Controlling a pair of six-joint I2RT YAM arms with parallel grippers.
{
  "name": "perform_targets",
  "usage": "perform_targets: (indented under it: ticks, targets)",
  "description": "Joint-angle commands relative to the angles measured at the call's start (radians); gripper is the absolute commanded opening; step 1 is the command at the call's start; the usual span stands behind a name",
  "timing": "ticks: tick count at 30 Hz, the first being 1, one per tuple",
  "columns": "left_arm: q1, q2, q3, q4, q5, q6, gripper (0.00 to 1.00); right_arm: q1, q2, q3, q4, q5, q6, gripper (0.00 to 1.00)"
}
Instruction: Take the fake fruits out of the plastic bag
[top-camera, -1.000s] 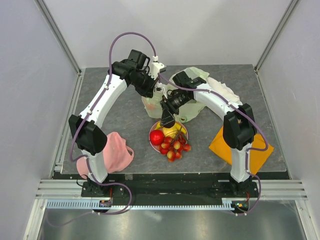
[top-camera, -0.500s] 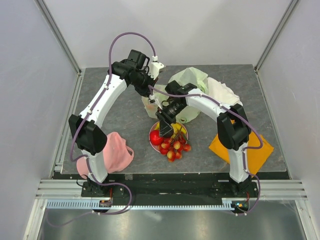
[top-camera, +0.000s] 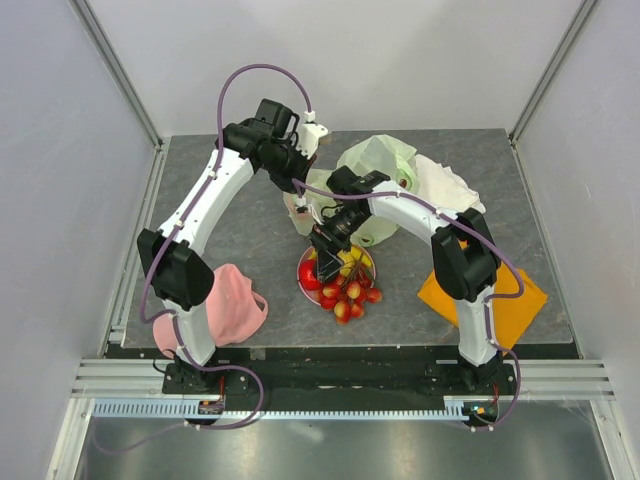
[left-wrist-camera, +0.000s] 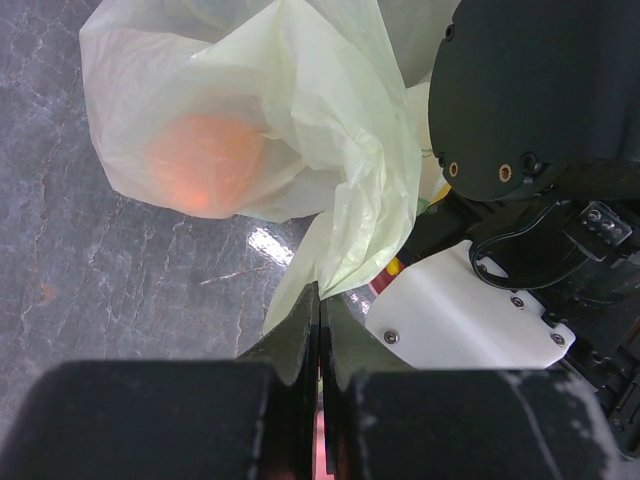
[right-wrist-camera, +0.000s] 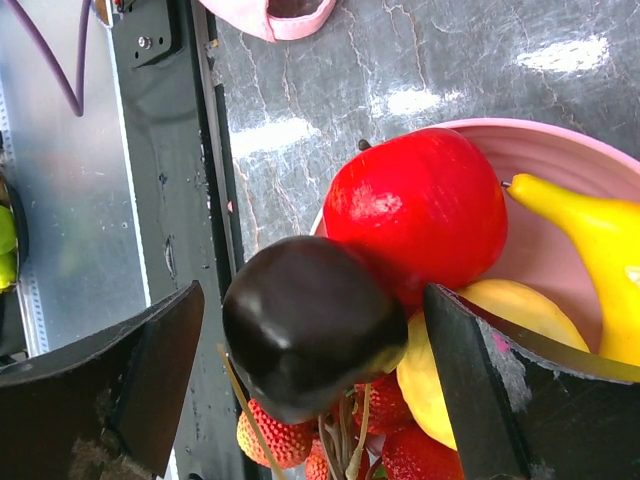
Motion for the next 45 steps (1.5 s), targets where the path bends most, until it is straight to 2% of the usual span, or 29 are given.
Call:
perform_targets:
  ticks: [1, 7, 11, 12, 14, 16, 18, 20, 22, 23, 25, 26, 27, 29, 33, 35, 40, 45]
  targets:
    - [-0.001, -0.026, 0.031, 0.03, 0.009, -0.011, 0.01, 0.0, -0.043, 0.042, 0.021, 0.017, -0.009, 0.98]
    - [0.005, -0.011, 0.075, 0.03, -0.01, -0.001, 0.01, -0.041, -0.081, 0.159, 0.014, 0.038, 0.018, 0.98]
    - [0.016, 0.008, 0.117, 0.022, 0.009, -0.021, 0.02, -0.113, -0.092, 0.26, -0.01, -0.02, 0.052, 0.98]
    - [0.017, 0.005, 0.115, 0.017, 0.016, -0.027, 0.02, -0.153, -0.093, 0.3, -0.024, -0.051, 0.064, 0.98]
    - [0.019, -0.001, 0.098, 0.001, 0.035, -0.029, 0.02, -0.225, -0.084, 0.34, -0.105, -0.222, 0.061, 0.98]
    - [0.025, -0.011, 0.089, -0.025, 0.058, -0.038, 0.02, -0.271, -0.072, 0.372, -0.113, -0.342, 0.107, 0.98]
    - [0.034, -0.023, 0.068, -0.039, 0.084, -0.052, 0.01, -0.329, -0.06, 0.372, -0.096, -0.396, 0.177, 0.98]
    - [0.037, -0.037, 0.032, -0.038, 0.117, -0.06, 0.02, -0.348, -0.072, 0.351, -0.026, -0.327, 0.195, 0.98]
    - [0.04, -0.052, 0.015, -0.039, 0.16, -0.067, 0.02, -0.347, -0.073, 0.319, 0.016, -0.211, 0.144, 0.91]
    - [0.039, -0.058, -0.003, -0.047, 0.171, -0.067, 0.02, -0.34, -0.073, 0.296, 0.059, -0.142, 0.159, 0.72]
    - [0.039, -0.082, -0.021, -0.055, 0.188, -0.063, 0.02, -0.34, -0.064, 0.225, 0.154, -0.05, 0.206, 0.58]
    - [0.039, -0.092, -0.038, -0.068, 0.2, -0.051, 0.01, -0.334, -0.056, 0.193, 0.168, 0.043, 0.195, 0.45]
    - [0.042, -0.104, -0.047, -0.073, 0.216, -0.043, 0.01, -0.331, -0.046, 0.176, 0.197, 0.085, 0.183, 0.43]
    - [0.043, -0.129, -0.072, -0.093, 0.25, -0.037, 0.02, -0.322, -0.043, 0.115, 0.232, 0.188, 0.157, 0.42]
    - [0.043, -0.153, -0.097, -0.148, 0.274, 0.011, 0.02, -0.308, -0.063, 0.02, 0.428, 0.378, 0.156, 0.44]
    - [0.047, -0.164, -0.101, -0.182, 0.254, 0.061, 0.01, -0.297, -0.056, 0.019, 0.479, 0.411, 0.169, 0.53]
    - [0.099, -0.162, -0.002, -0.367, 0.329, 0.176, 0.02, -0.261, 0.043, 0.139, 0.507, 0.443, 0.182, 0.6]
    - [0.1, -0.205, -0.022, -0.366, 0.334, 0.227, 0.02, -0.241, 0.163, 0.271, 0.507, 0.493, 0.222, 0.65]
